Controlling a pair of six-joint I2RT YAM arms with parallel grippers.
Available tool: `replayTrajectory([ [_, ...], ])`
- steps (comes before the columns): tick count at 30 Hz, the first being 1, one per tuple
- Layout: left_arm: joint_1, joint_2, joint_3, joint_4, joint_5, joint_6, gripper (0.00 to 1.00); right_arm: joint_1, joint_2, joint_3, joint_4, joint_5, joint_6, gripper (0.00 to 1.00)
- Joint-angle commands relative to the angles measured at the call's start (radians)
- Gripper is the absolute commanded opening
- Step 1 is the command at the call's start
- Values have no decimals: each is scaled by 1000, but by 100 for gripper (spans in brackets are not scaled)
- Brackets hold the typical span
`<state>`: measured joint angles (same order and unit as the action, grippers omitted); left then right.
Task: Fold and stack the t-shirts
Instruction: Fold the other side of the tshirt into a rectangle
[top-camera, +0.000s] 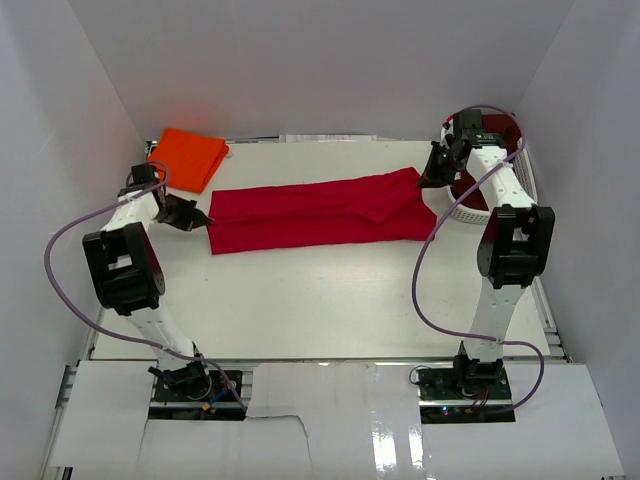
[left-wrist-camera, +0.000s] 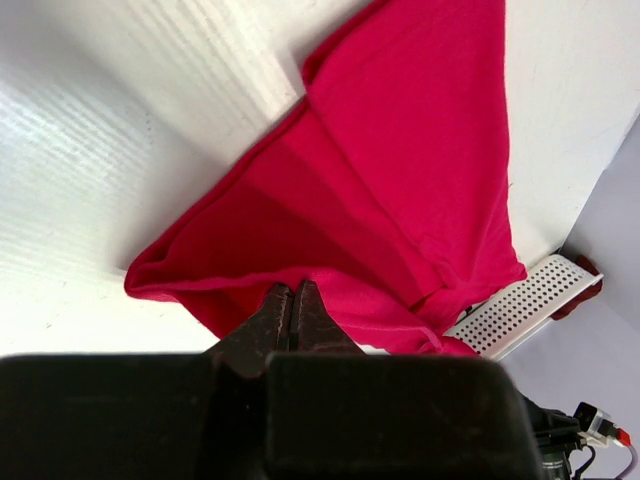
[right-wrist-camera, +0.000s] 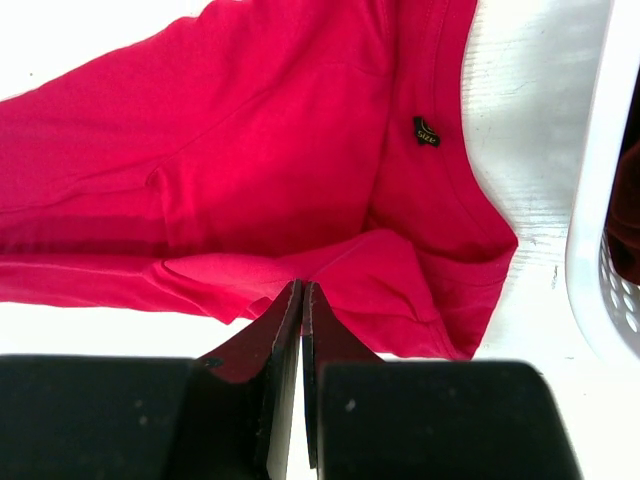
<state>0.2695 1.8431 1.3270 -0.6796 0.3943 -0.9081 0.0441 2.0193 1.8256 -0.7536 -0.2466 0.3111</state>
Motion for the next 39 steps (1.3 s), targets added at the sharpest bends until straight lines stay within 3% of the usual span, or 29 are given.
replayTrajectory([
  [1, -10, 19, 44, -1, 2, 6, 0, -6, 16, 50, 37, -16, 5, 8],
  [39, -53, 117, 150, -5, -21, -3, 0, -7, 157, 198, 62, -8, 16, 8],
])
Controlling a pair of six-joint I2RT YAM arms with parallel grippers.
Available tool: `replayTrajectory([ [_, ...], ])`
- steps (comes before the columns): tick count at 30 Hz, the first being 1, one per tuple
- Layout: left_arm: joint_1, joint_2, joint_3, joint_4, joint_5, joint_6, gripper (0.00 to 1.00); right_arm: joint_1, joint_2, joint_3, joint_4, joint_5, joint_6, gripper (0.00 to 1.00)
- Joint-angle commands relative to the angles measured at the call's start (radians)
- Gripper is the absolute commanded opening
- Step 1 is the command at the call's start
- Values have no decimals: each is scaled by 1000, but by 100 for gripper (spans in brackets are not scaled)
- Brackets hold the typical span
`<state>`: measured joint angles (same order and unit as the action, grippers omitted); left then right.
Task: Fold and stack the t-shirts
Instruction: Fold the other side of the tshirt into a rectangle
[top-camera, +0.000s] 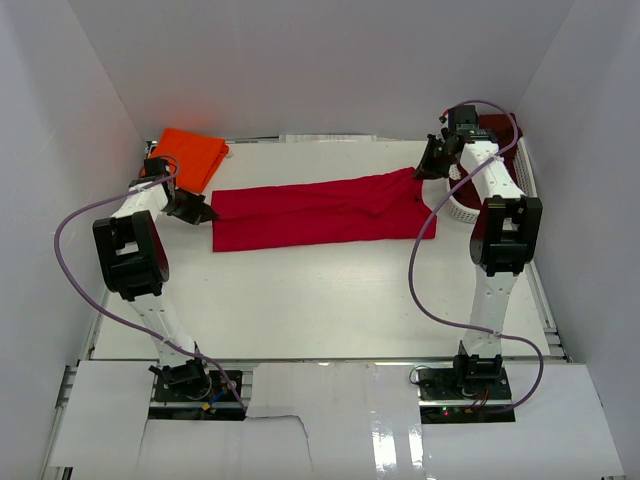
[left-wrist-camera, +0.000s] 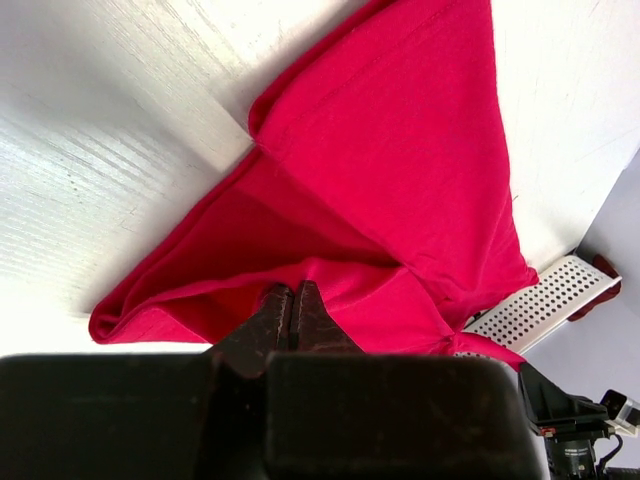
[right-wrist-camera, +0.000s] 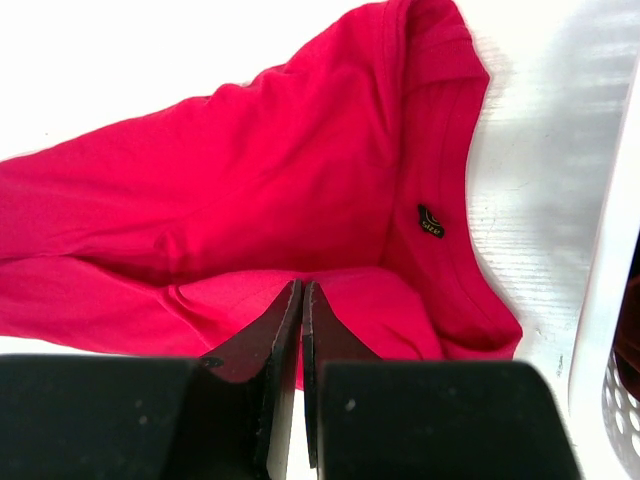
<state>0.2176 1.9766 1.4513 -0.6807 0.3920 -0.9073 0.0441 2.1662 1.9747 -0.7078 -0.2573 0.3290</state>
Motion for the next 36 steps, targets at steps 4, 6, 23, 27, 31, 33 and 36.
replayTrajectory([
  [4, 0, -22, 32, -14, -12, -7, 0, -7, 14, 47, 18, 3, -4, 8],
  [6, 0, -28, 34, -17, -10, -11, 0, -7, 12, 49, 18, 3, -2, 8],
  [23, 22, -64, 23, -37, -18, -12, 0, -21, -22, 49, 16, 3, -2, 8],
  [27, 26, -56, 24, -39, -12, -10, 0, -23, -13, 61, 16, 0, -1, 8],
  [31, 29, -50, 26, -37, -16, -12, 0, -24, 6, 75, 16, -5, 2, 8],
  [33, 31, -44, 27, -39, -16, -11, 0, -23, 15, 84, 18, -3, 4, 8],
  [36, 37, -38, 29, -39, -15, -10, 0, -23, 29, 98, 21, -5, 5, 8],
])
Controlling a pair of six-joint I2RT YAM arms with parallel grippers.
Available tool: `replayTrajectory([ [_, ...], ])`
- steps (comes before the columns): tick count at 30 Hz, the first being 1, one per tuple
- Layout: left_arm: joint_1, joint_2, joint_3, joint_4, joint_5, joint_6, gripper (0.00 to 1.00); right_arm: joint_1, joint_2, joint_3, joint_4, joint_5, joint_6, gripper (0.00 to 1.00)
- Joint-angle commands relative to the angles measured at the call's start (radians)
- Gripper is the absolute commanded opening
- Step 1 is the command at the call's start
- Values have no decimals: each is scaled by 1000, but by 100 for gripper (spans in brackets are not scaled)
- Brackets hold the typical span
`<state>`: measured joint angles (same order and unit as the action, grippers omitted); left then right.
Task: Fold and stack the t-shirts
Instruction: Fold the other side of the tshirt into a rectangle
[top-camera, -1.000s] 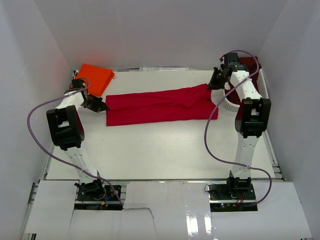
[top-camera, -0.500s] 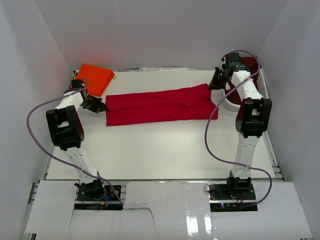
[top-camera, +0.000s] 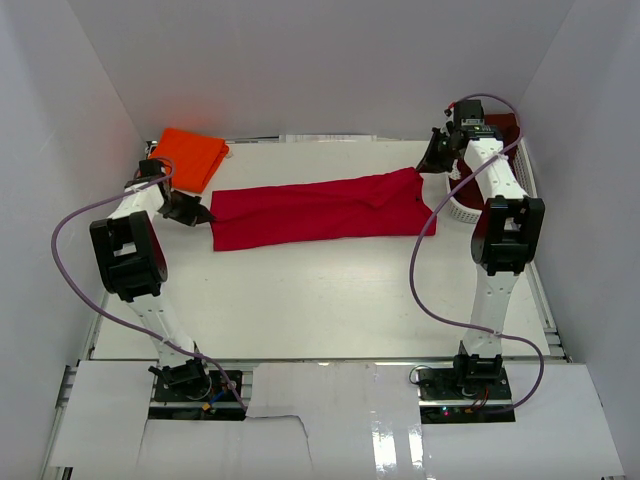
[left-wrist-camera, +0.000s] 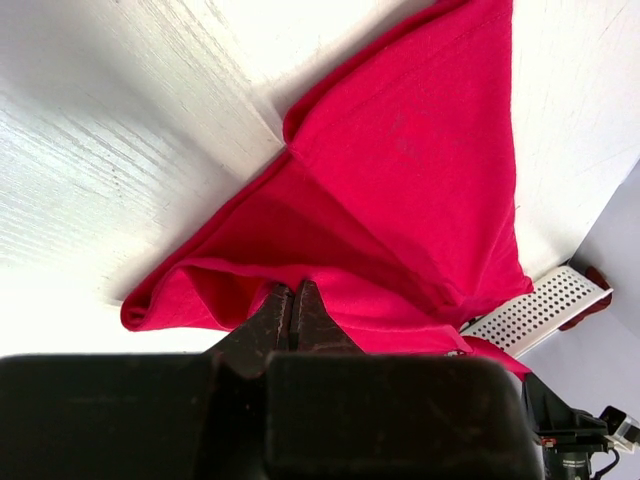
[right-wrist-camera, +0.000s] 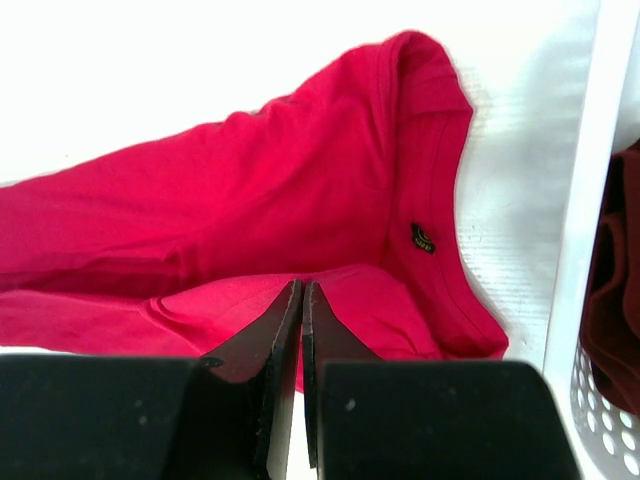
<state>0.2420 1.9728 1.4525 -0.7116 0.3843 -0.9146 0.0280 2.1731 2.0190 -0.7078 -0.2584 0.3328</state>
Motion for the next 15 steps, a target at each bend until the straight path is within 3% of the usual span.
replayTrajectory([
  [1, 13, -34, 31, -8, -7, -1, 0, -8, 27, 53, 22, -8, 2, 8],
  [15, 16, 24, 46, 1, -2, 13, 0, -8, 73, 24, 109, -56, 17, 8],
])
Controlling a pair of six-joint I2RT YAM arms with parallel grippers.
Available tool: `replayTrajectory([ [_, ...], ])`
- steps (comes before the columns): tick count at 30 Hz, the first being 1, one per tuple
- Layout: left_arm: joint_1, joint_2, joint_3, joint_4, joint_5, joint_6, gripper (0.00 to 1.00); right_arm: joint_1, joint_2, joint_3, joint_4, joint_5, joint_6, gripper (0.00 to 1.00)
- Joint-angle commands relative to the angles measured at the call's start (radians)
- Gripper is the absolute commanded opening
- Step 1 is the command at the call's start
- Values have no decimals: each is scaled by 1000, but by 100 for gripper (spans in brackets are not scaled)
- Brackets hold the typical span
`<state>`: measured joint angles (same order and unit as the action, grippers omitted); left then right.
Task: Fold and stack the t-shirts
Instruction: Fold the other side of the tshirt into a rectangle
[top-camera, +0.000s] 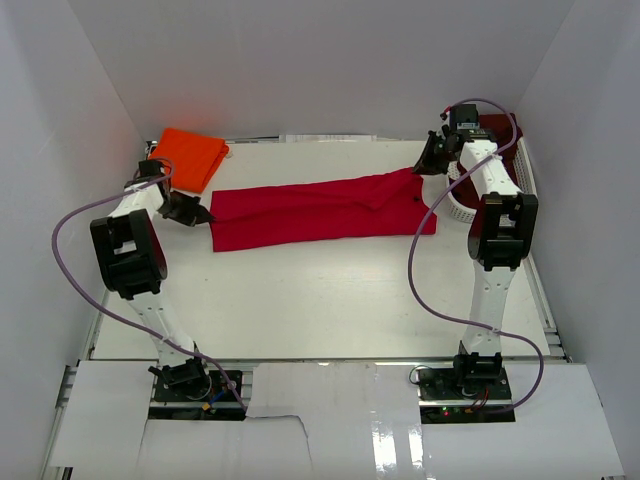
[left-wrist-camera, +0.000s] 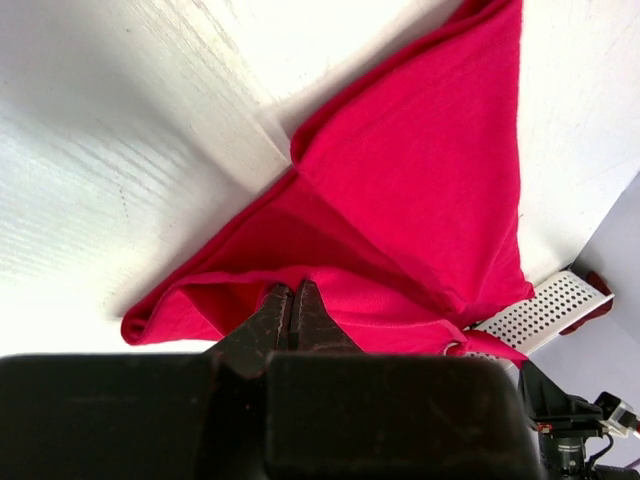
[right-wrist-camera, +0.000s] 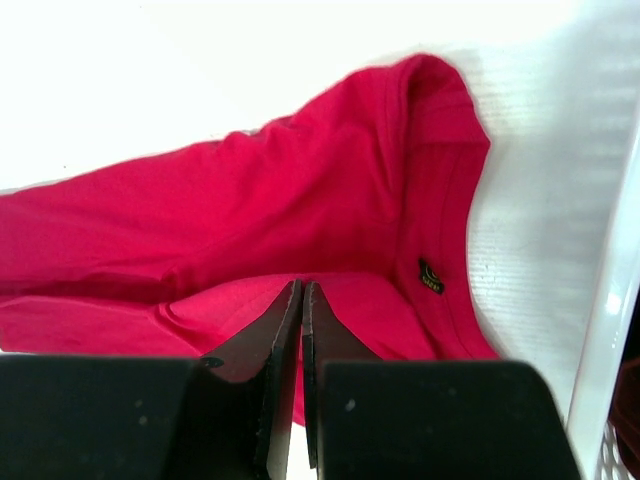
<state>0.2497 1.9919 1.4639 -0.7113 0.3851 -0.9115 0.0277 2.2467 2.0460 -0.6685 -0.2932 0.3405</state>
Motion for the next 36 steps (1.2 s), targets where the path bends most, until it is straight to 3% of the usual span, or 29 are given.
replayTrajectory([
  [1, 8, 7, 36, 3, -5, 13, 0, -8, 2, -3, 73, -23, 9, 8],
  [6, 8, 30, 44, 6, 0, 17, 0, -6, 16, -4, 95, -32, 11, 10],
  [12, 10, 54, 36, 25, 17, 7, 14, -8, 28, -20, 135, -43, 15, 12],
  [17, 10, 65, 36, 38, 23, -3, 17, -6, 47, -27, 168, -66, 25, 13],
  [21, 10, 62, 42, 45, 17, -7, 43, -6, 50, -40, 197, -72, 34, 29],
  [24, 13, 51, 50, 47, 6, -12, 49, -6, 33, -64, 234, -67, 38, 33],
  [36, 14, 2, 68, 111, 21, -55, 50, -2, -53, -151, 311, -61, 29, 36],
])
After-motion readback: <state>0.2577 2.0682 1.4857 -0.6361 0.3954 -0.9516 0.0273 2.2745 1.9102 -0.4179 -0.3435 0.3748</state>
